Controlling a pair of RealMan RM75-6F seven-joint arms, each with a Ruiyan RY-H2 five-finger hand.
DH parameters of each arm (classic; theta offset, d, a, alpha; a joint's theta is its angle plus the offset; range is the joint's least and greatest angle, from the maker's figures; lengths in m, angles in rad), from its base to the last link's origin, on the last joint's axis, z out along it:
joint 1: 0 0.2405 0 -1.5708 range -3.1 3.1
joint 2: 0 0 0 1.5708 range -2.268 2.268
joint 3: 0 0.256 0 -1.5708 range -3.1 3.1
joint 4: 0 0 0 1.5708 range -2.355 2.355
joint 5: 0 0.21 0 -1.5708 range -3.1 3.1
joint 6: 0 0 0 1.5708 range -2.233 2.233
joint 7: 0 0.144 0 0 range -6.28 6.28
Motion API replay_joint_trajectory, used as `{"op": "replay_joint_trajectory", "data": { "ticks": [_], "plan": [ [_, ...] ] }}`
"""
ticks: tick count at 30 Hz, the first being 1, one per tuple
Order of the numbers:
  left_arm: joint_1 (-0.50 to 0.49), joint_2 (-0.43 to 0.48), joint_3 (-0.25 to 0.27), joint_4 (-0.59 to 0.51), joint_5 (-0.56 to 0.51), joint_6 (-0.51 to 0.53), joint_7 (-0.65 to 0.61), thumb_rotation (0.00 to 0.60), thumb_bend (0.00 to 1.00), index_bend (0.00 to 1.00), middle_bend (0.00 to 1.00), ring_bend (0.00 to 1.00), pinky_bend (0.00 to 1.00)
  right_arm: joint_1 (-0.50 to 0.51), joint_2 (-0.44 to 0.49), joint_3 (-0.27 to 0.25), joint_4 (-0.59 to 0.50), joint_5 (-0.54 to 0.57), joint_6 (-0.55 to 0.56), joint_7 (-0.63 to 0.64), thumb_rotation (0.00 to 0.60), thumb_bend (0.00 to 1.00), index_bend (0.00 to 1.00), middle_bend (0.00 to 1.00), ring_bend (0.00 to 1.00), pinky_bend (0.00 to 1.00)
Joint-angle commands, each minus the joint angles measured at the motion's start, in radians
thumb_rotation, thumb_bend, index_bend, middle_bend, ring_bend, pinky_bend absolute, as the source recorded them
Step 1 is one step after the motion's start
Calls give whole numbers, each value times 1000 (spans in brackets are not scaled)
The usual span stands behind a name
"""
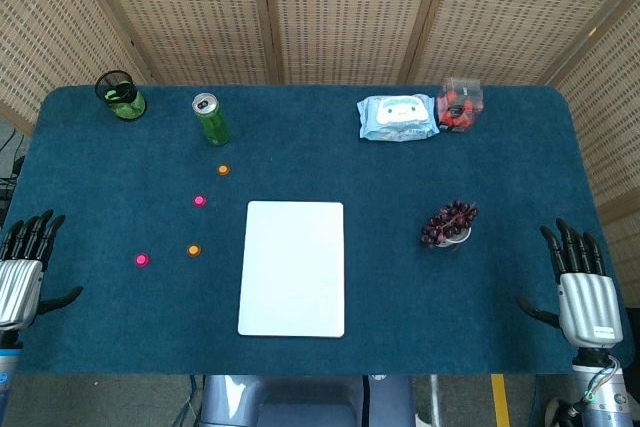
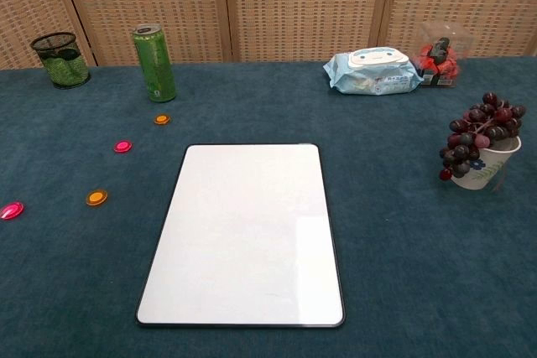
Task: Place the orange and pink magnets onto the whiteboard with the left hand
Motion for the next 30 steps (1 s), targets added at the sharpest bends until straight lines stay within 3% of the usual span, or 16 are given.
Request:
{"op": "replay_joint_trajectory", "data": {
  "ticks": [1, 13, 19, 30],
  "plan": [
    [1, 0, 0, 0, 1, 2, 1, 600, 46, 0, 0, 0, 0, 0, 0, 0, 0, 0, -1, 0, 600, 2, 0, 0, 0, 0],
    [-17, -1, -5, 23, 2, -32, -44, 600, 74, 0, 0, 0, 0, -2, 0, -2, -1, -4, 5, -5, 600, 2, 0, 0, 0, 0],
    [-90, -26, -30, 109, -11, -140, -144, 600, 157, 7, 0, 0, 0, -1, -1, -5, 3, -10, 2, -8, 600, 2, 0, 0, 0, 0],
    [-281, -162, -62, 228, -54, -423, -113, 600, 339, 325, 0, 0, 0, 1, 1, -4, 1, -4, -5, -2, 600, 2, 0, 0, 0, 0]
  ]
}}
